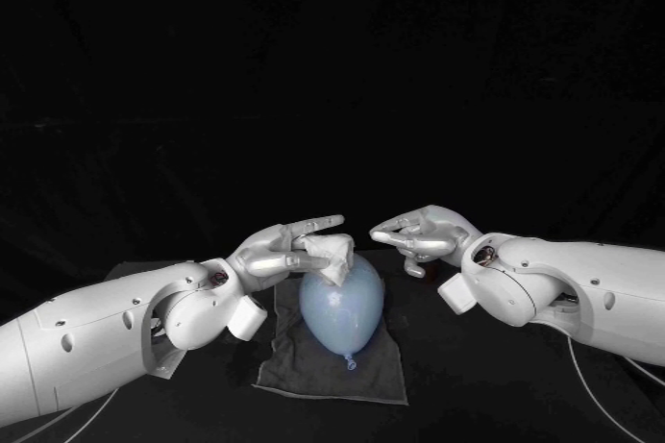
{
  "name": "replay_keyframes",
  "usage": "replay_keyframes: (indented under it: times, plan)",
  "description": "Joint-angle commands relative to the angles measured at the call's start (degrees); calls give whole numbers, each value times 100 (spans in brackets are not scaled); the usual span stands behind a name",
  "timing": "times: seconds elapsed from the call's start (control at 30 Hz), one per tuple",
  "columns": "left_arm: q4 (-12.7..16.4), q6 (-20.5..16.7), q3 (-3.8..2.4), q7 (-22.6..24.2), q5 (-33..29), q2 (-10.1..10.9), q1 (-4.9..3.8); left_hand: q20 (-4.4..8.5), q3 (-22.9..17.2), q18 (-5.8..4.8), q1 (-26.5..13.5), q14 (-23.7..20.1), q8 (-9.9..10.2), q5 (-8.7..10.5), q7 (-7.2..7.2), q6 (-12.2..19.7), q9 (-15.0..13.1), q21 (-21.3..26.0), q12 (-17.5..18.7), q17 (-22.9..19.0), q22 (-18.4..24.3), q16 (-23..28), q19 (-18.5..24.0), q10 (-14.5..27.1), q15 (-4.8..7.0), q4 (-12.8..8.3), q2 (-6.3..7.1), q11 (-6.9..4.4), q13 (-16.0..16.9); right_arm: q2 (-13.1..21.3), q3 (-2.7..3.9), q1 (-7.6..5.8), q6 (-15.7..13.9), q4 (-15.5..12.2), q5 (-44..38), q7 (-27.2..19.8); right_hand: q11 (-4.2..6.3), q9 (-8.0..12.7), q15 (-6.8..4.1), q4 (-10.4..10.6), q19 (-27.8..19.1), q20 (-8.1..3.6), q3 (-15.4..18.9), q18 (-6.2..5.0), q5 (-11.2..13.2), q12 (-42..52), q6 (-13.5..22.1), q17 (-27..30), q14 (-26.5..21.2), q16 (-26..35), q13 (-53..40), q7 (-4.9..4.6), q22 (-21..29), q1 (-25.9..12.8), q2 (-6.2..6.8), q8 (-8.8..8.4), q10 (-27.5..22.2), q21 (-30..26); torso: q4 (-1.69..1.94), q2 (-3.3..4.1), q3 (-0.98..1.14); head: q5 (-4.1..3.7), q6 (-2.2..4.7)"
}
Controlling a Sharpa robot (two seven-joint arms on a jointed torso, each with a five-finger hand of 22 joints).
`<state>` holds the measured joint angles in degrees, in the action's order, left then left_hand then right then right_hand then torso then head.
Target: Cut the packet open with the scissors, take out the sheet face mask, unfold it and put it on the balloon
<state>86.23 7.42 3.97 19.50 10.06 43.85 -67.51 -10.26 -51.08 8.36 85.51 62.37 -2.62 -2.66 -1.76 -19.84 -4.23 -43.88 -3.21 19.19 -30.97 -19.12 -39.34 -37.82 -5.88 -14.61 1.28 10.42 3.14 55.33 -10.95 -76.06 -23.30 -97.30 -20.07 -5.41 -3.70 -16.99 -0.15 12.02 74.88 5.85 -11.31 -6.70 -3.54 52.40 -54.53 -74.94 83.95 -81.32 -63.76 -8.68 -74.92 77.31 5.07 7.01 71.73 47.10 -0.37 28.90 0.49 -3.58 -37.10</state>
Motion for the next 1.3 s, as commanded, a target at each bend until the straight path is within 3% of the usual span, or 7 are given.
replay_keyframes:
  times: [0.03, 0.17, 0.27, 0.57, 0.87, 1.1, 1.3]
  plan:
    - [33, 23, -7, 15, -27, 7, -9, -11, -251, 168, -10, 6, -25, -6, -8, 38, -9, -19, 33, -16, 9, -67, 25, 348, 15, -179, 76, 1, -18, 36, 2, 6, -124, -23, 281, -262, 5, -8, -31, 16, -9, -21, 24, -70, -26, -20, -30, -91, 165, 35, 19, 2, -212, 34, -9, 11, -34, -19, 1, -1, -1, -12, 1]
    - [48, 25, -6, 3, -17, 15, -9, -22, -310, 193, -36, -19, -27, -6, -8, 45, -17, -34, 62, -38, 12, -171, 24, 844, 39, -175, 104, -43, -46, 67, 2, 7, -69, -34, 339, -244, 11, -10, -35, 44, -14, -26, 41, -76, -36, -137, -49, -67, 161, 55, 127, 8, -190, 32, -18, 23, -76, -67, 2, -1, -1, -19, -2]
    - [58, 28, -6, -2, 0, 18, -9, -16, -369, 207, -71, -49, -26, -4, 14, 70, -20, -36, 102, -63, 24, -273, 23, 1462, 72, -169, 118, -121, -86, 75, 2, 9, 1, -25, 379, -213, 9, -2, -37, 141, -40, -34, 110, -93, -25, -1203, -36, -18, 143, 103, 986, 18, -118, 69, -27, 26, -525, -224, 3, -1, -4, -34, -2]
    - [86, 59, -6, -5, 1, 28, -8, 0, -455, 207, -112, -74, -26, -6, 38, 90, -26, -35, 108, -85, 40, -404, 16, 1699, 115, -165, 137, -235, -94, 8, -3, 46, 311, 44, 457, -98, 29, 8, -50, 294, -4, -41, 230, -91, -31, -2135, -30, 4, 133, 130, 2042, 19, -61, 383, -15, 49, -400, -321, 2, 2, -2, -39, 1]
    - [123, 127, -6, -20, -100, 52, -8, 8, -509, 207, -137, -92, -23, -6, 47, 109, -27, -25, 100, -90, 53, -472, 11, 1691, 136, -164, 150, -299, -89, -162, -7, 117, 552, 115, 411, -12, 17, 45, -41, 180, 520, -52, 446, 132, 29, 835, -26, -933, 449, -541, -212, 5, -602, 578, -59, 29, 532, 1122, 0, -2, 2, -54, 1]
    - [159, 202, -5, -53, -144, 74, -8, 10, -530, 207, -145, -99, -24, -6, 43, 110, -29, -21, 96, -91, 58, -497, 9, 1671, 141, -164, 156, -313, -85, -241, -6, 136, -272, 54, -361, -564, 22, 68, -48, -214, 834, -60, 265, 281, 29, 2659, -235, -1399, 579, -813, -1693, 18, -959, 1046, -182, 85, 1233, 2114, 2, 0, 2, -45, -6]
    - [170, 213, -4, -59, -185, 98, -8, 12, -553, 207, -158, -109, -25, -6, 26, 113, -30, -19, 89, -91, 63, -529, 2, 1638, 144, -162, 163, -325, -81, -188, -5, 146, -915, -80, -1672, -774, 53, 99, -69, -373, 928, -74, 63, 334, 44, 3065, -419, -1486, 600, -858, -2038, 63, -1066, 1068, -149, 113, 1422, 2442, -2, 1, 0, -43, -14]
